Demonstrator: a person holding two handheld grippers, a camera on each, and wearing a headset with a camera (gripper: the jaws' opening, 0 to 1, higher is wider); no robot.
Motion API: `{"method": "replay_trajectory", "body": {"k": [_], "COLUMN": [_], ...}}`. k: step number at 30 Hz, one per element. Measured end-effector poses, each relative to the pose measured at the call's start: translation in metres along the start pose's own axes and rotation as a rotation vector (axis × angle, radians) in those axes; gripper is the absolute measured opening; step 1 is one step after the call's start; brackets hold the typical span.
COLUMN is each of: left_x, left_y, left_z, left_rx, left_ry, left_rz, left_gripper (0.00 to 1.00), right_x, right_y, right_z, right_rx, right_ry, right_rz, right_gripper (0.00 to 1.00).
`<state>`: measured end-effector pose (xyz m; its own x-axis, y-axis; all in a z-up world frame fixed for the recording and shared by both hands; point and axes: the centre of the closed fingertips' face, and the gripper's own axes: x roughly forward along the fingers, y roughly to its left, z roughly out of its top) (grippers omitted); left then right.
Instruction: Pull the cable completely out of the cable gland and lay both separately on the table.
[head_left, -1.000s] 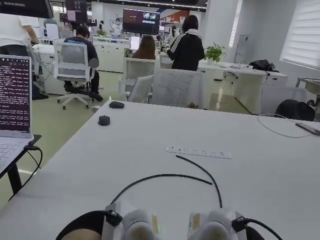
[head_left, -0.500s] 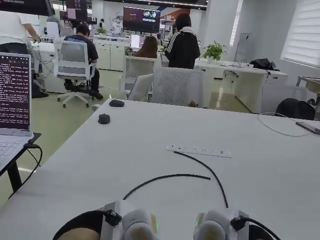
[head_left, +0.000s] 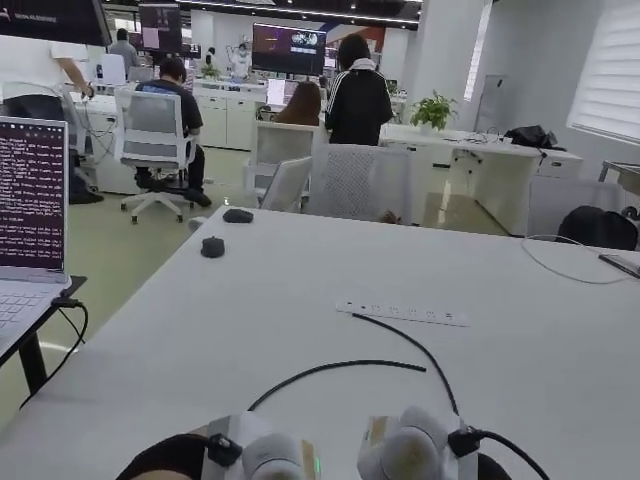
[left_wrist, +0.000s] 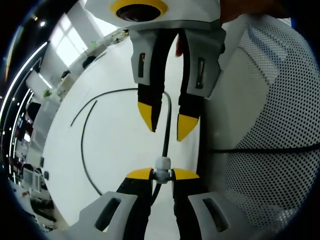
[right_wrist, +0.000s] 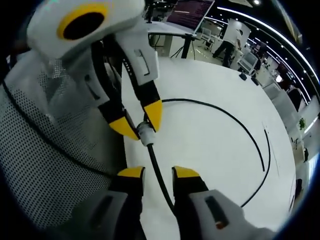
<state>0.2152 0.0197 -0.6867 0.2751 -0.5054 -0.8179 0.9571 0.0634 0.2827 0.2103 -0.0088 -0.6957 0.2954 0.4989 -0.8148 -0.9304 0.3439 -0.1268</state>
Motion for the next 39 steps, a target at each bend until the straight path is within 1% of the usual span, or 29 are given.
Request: {"method": "replay_trajectory", "body": {"k": [2,4,5,6,8,11,13,15,17,18,19,20,21,22,23,25,26,28,29,30,31,34,36,37,38,39], "left_x": [0.0,0.001,0.001,0.0,-0.001,-0.001,-0.001,-0.002,-0.001,-0.002,-0.002,-0.003,-0.003,-0.004,-0.005,-0.005,-0.005,-0.004,-0.004,-0.004,-0.004,-0.004,-0.004,-0.005,-0.005,-0.005], "left_y": [-0.002,-0.002,0.0,0.003,0.004,0.003,0.004,0.006,0.008,0.009,0.01,0.012,0.013,0.014,0.016,0.016,0.015,0.015,0.014,0.013,0.013,0.012,0.008,0.007,0.005,0.004], "left_z": [0.001,0.001,0.001,0.001,0.0,-0.001,0.0,-0.004,-0.008,-0.009,-0.012,-0.016,-0.019,-0.019,-0.017,-0.013,-0.011,-0.01,-0.011,-0.011,-0.011,-0.007,0.004,0.007,0.013,0.015], "left_rx": [-0.003,0.008,0.01,-0.001,-0.028,-0.032,-0.03,-0.021,-0.03,-0.034,-0.038,-0.034,-0.038,-0.041,-0.05,-0.052,-0.048,-0.043,-0.042,-0.034,-0.032,-0.028,-0.004,-0.002,0.014,0.018], "left_ry": [-0.004,0.002,0.005,0.003,-0.01,-0.004,-0.009,0.017,0.032,0.035,0.047,0.063,0.072,0.07,0.06,0.044,0.04,0.039,0.04,0.044,0.044,0.032,-0.009,-0.022,-0.046,-0.059], "left_rz": [-0.003,-0.003,0.004,0.01,0.013,0.014,0.019,0.032,0.04,0.043,0.048,0.057,0.06,0.061,0.066,0.07,0.071,0.069,0.066,0.063,0.063,0.062,0.051,0.047,0.038,0.036], "left_gripper": [0.15,0.15,0.15,0.15,0.15,0.15,0.15,0.15,0.15,0.15,0.15,0.15,0.15,0.15,0.15,0.15,0.15,0.15,0.15,0.15,0.15,0.15,0.15,0.15,0.15,0.15], "right_x": [-0.002,-0.004,-0.005,-0.004,-0.004,-0.004,-0.005,-0.006,-0.009,-0.01,-0.011,-0.012,-0.012,-0.012,-0.012,-0.012,-0.011,-0.009,-0.009,-0.008,-0.008,-0.005,-0.003,-0.002,-0.001,0.0], "right_y": [0.001,-0.006,-0.005,-0.004,-0.004,-0.002,-0.003,-0.007,-0.011,-0.012,-0.014,-0.02,-0.023,-0.023,-0.023,-0.021,-0.018,-0.008,-0.007,-0.005,-0.004,0.004,0.008,0.009,0.011,0.011], "right_z": [-0.001,0.002,0.002,0.003,0.003,0.005,0.004,-0.002,-0.005,-0.005,-0.006,-0.011,-0.015,-0.016,-0.016,-0.012,-0.007,0.001,0.003,0.006,0.007,0.01,0.009,0.009,0.009,0.009], "right_rx": [-0.005,-0.037,-0.033,-0.015,-0.021,-0.033,-0.04,-0.053,-0.028,-0.021,-0.024,-0.018,-0.007,0.001,0.007,0.005,0.001,0.023,0.017,0.009,0.009,-0.012,-0.027,-0.035,-0.043,-0.048], "right_ry": [-0.002,-0.015,-0.015,-0.026,-0.024,-0.031,-0.028,-0.003,-0.002,-0.007,0.002,0.023,0.038,0.04,0.038,0.02,-0.004,-0.044,-0.051,-0.054,-0.056,-0.064,-0.049,-0.046,-0.045,-0.04], "right_rz": [0.011,-0.02,-0.012,-0.009,-0.014,-0.016,-0.022,-0.04,-0.049,-0.049,-0.062,-0.092,-0.095,-0.091,-0.09,-0.089,-0.074,-0.03,-0.024,-0.019,-0.016,0.011,0.022,0.027,0.03,0.031], "right_gripper": [0.19,0.13,0.09,0.06,0.05,0.05,0.05,0.04,0.04,0.0,0.0,0.0,0.0,0.0,0.0,0.0,0.0,0.0,0.04,0.11,0.15,0.22,0.26,0.27,0.28,0.27]}}
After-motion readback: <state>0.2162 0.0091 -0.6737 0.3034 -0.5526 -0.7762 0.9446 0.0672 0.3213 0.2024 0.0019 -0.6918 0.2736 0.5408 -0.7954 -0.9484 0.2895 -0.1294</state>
